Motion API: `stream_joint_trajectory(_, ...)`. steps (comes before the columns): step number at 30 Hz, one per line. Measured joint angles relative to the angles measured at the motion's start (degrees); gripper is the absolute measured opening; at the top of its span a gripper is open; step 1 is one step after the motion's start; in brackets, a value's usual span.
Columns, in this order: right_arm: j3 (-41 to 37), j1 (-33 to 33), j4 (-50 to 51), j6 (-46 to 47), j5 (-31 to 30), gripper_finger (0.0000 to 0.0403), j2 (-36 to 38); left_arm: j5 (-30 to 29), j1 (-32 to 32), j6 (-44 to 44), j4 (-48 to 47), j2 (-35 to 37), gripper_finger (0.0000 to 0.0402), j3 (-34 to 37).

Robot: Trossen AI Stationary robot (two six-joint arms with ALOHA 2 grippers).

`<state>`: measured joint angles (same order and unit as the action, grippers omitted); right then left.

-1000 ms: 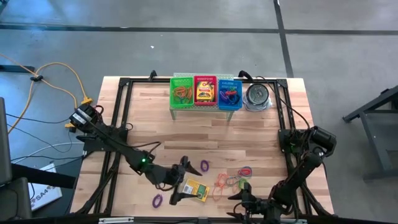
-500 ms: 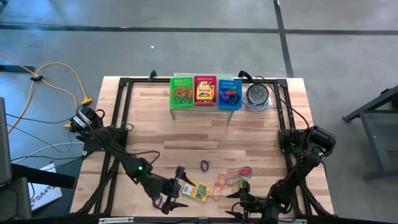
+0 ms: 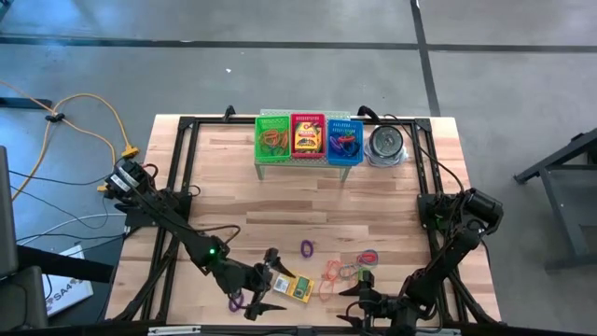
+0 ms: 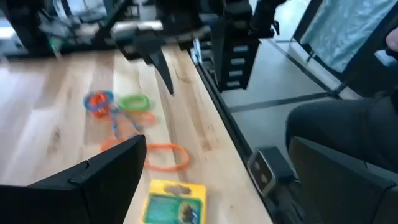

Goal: Pick & Place Office Desk Supplies
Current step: Put the yellow crayon box into the red bin on the shelf

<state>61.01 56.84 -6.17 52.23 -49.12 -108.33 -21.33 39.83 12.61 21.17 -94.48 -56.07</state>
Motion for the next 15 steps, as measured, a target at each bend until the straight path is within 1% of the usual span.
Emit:
stream_joint_trajectory(3,0.0,0.0,0.0,0.0,0.0,0.0274,0.0,-1.4,-1.3,-3.1,1.4,0.0,0.0388,0.0)
stream_joint_trajectory(8,0.0,0.0,0.0,0.0,0.0,0.0274,0.0,-1.5,-2.4,-7.3,1.2,-0.2,0.0388,0.0)
stream_joint_trajectory(11,0.0,0.0,0.0,0.0,0.0,0.0274,0.0,-1.4,-2.5,-9.8,1.2,-1.6,0.0388,-0.1)
stream_joint_trajectory(14,0.0,0.0,0.0,0.1,0.0,0.0274,0.0,-1.0,-2.4,-9.7,1.0,-3.7,0.0388,-0.1)
stream_joint_trajectory(15,0.0,0.0,0.0,0.2,0.0,0.0274,0.0,-1.0,-2.4,-8.4,1.1,-4.4,0.0388,-0.1)
